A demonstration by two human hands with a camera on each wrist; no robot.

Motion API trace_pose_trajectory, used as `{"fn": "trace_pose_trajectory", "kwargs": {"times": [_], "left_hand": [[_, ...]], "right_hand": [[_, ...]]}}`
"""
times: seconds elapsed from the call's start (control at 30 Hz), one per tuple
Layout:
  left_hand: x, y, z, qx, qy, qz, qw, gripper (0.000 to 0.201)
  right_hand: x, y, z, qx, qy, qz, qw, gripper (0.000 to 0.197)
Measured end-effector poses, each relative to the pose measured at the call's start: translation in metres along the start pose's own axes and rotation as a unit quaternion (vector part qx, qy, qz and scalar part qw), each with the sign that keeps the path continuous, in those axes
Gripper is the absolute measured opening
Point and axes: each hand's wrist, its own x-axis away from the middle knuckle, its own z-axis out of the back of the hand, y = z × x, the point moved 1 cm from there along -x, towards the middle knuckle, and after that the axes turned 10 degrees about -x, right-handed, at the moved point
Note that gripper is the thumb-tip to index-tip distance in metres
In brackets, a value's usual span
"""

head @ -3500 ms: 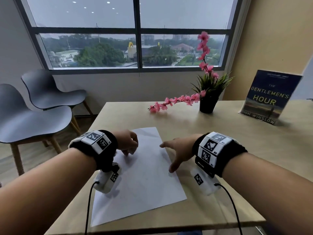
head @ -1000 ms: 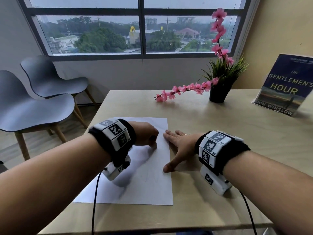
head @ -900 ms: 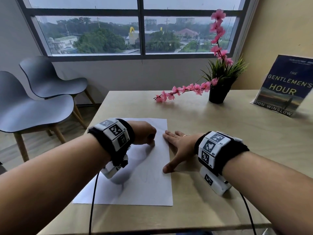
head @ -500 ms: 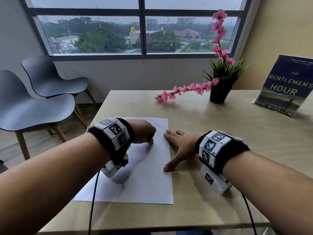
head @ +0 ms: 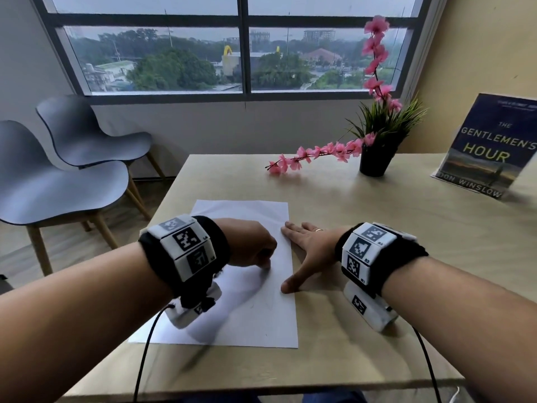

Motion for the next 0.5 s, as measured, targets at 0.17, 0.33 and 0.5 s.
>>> {"fn": "trace_pose_trajectory", "kwargs": {"times": [0.17, 0.33, 0.5], "left_hand": [[-0.001, -0.016, 0.004, 0.003, 0.015, 0.053, 0.998, 0.028], [0.007, 0.003, -0.003, -0.017, 0.003, -0.011, 1.000, 0.024], [0.003, -0.018, 0.000, -0.006, 0.006, 0.043, 0.999, 0.028]], "right_hand": [[-0.001, 0.001, -0.001, -0.003, 0.007, 0.001, 1.000, 0.128], [-0.001, 0.001, 0.000, 0.002, 0.004, 0.001, 1.000, 0.128], [0.002, -0.001, 0.000, 0.000, 0.009, -0.001, 1.000, 0.126]]}}
